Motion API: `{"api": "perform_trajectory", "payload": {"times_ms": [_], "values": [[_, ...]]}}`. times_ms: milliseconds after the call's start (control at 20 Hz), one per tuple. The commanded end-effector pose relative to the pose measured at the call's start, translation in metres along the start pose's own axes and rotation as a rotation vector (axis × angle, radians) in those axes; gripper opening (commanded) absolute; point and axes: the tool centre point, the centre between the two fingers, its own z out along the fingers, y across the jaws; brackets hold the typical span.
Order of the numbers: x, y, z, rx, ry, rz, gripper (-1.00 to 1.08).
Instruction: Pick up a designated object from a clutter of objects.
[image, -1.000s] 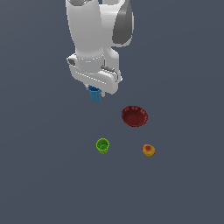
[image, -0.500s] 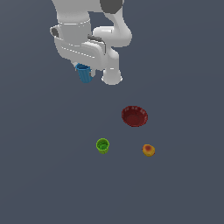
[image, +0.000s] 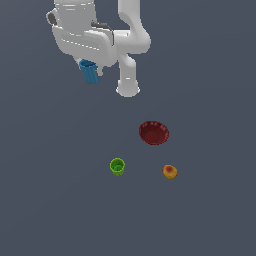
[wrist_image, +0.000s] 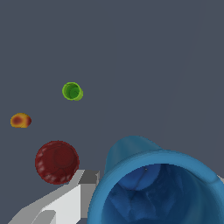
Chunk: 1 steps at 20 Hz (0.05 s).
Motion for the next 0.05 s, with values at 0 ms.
{"api": "perform_trajectory", "payload": {"times_ms": [0], "values": [[0.0003,0.0011,-0.0024,0.000,0.000,-0.001,-1.00]]}}
